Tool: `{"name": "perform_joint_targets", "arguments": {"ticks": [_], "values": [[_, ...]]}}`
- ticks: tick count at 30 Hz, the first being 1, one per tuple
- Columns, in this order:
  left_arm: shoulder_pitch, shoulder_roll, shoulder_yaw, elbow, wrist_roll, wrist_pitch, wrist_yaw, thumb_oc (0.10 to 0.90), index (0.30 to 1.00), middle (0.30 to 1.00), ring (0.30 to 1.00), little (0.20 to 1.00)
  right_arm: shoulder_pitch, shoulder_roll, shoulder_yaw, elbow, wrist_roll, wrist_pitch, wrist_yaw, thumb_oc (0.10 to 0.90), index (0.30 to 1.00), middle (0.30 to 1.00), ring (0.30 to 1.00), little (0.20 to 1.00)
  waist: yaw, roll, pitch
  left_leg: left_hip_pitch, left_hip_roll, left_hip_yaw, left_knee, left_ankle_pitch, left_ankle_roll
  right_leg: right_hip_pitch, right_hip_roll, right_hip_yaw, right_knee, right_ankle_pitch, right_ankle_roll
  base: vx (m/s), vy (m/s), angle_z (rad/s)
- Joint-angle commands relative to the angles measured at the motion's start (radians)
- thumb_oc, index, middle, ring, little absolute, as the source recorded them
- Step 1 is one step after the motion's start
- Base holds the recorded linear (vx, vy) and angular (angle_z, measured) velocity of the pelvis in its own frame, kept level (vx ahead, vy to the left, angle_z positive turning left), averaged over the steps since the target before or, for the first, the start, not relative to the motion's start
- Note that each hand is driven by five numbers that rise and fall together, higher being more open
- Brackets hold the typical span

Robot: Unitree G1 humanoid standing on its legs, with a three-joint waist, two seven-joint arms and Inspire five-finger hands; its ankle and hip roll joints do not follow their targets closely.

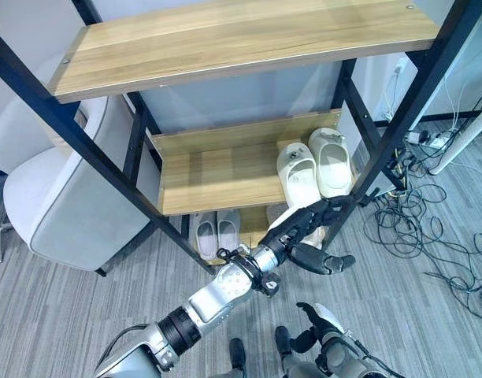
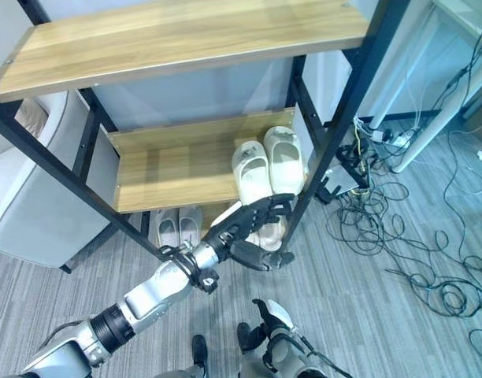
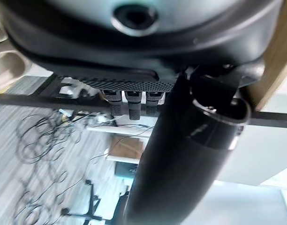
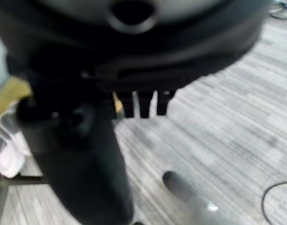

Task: Arrange the slippers neatly on the shoe rack.

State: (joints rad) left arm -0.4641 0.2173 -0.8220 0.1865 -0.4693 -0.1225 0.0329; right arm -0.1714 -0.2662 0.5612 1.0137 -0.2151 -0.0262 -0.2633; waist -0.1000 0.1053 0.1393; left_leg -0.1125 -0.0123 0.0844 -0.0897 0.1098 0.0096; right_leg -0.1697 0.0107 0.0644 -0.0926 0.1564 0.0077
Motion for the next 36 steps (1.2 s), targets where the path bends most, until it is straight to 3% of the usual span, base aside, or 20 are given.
{"name": "perform_joint_targets", "arguments": {"ticks": [1,11,36], "values": [[-0.061,-0.105,0.044,0.035,0.037,-0.074,0.01,0.8,0.9,0.9,0.9,0.9,-0.049,-0.015,0.032,0.03,-0.02,-0.027,-0.026,0.8,0.9,0.9,0.9,0.9,-0.015,-0.013,-0.025,-0.03,-0.037,-0.005,0.002,-0.169,0.03,-0.045,-0.039,0.03,0.005,-0.06,0.064,-0.03,0.044,-0.4],[-0.059,-0.115,0.06,0.116,0.096,-0.088,0.042,0.8,0.9,0.9,0.9,0.9,-0.037,-0.028,0.017,0.062,-0.023,-0.024,-0.035,0.8,0.9,0.9,0.9,0.9,-0.036,0.01,-0.01,-0.031,-0.038,0.039,0.002,-0.178,0.032,-0.072,-0.038,0.077,0.005,-0.051,0.077,0.01,0.029,-0.25],[-0.189,-0.113,0.149,0.27,0.202,-0.114,0.169,0.8,0.9,0.9,0.9,0.9,-0.032,-0.032,-0.002,0.109,0.017,-0.026,-0.052,0.8,0.9,0.9,0.9,0.9,-0.037,0.023,0.004,-0.097,-0.039,0.015,0.002,-0.163,0.02,-0.134,-0.051,0.049,0.005,-0.052,0.063,0.0,-0.001,0.0]]}}
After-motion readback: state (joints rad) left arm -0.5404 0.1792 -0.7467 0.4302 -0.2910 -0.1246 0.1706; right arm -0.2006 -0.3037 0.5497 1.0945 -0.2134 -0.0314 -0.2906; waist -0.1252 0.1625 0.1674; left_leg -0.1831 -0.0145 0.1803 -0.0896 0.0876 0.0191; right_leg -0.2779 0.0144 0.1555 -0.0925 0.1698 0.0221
